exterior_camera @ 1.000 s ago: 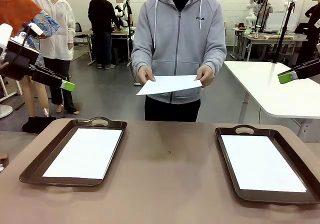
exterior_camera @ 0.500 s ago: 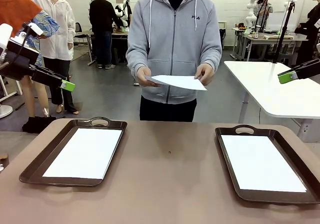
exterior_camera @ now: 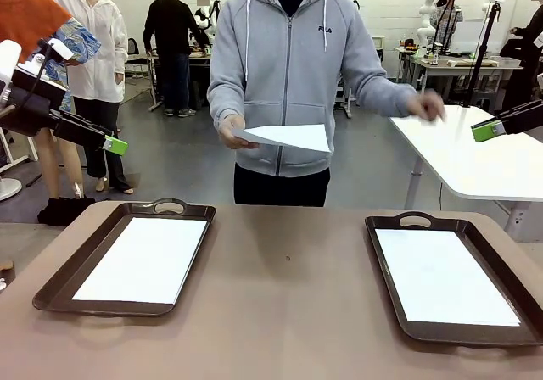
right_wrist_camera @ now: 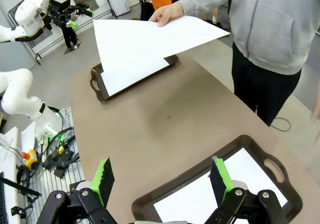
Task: Sort the A4 documents.
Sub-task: Receive the A4 Paper.
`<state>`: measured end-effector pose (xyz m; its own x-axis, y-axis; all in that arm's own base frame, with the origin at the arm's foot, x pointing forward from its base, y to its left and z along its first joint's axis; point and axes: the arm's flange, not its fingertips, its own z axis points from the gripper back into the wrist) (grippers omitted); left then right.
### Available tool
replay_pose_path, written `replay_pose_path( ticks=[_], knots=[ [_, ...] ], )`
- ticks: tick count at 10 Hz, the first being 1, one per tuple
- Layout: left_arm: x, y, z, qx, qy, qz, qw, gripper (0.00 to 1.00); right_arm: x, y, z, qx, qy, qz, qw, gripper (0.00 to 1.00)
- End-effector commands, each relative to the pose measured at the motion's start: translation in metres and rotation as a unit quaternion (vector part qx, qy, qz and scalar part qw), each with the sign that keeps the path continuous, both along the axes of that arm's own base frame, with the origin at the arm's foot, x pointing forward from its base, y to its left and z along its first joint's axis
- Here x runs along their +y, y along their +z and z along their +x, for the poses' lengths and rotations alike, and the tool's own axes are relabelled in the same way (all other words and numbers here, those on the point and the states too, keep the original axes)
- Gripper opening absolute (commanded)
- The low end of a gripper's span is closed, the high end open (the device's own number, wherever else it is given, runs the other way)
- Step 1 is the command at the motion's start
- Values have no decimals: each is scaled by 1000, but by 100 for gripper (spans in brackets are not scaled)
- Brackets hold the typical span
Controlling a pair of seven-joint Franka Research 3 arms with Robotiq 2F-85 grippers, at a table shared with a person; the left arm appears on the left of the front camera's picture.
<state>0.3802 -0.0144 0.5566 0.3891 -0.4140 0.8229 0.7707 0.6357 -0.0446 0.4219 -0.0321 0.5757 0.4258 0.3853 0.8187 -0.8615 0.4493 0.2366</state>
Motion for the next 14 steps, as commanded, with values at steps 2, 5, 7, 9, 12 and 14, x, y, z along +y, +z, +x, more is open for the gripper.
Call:
replay_pose_path(
  ticks=[2, 5, 7, 9, 12, 14],
  knots=[
    [0, -1, 0, -3, -3, -5, 1000, 100, 1, 0, 0, -2, 1, 3, 1000, 100],
    [0, -1, 0, -3, -3, -5, 1000, 100, 1, 0, 0, -2, 1, 3, 1000, 100],
    [0, -1, 0, -3, -3, -5, 1000, 100, 1, 0, 0, -2, 1, 3, 1000, 100],
    [0, -1, 0, -3, -3, -5, 1000, 100, 1, 0, 0, -2, 1, 3, 1000, 100],
    [0, -1, 0, -3, -3, -5, 1000, 100, 1, 0, 0, -2, 1, 3, 1000, 100],
    [0, -1, 0, -3, -3, -5, 1000, 100, 1, 0, 0, -2, 1, 3, 1000, 100]
  ],
)
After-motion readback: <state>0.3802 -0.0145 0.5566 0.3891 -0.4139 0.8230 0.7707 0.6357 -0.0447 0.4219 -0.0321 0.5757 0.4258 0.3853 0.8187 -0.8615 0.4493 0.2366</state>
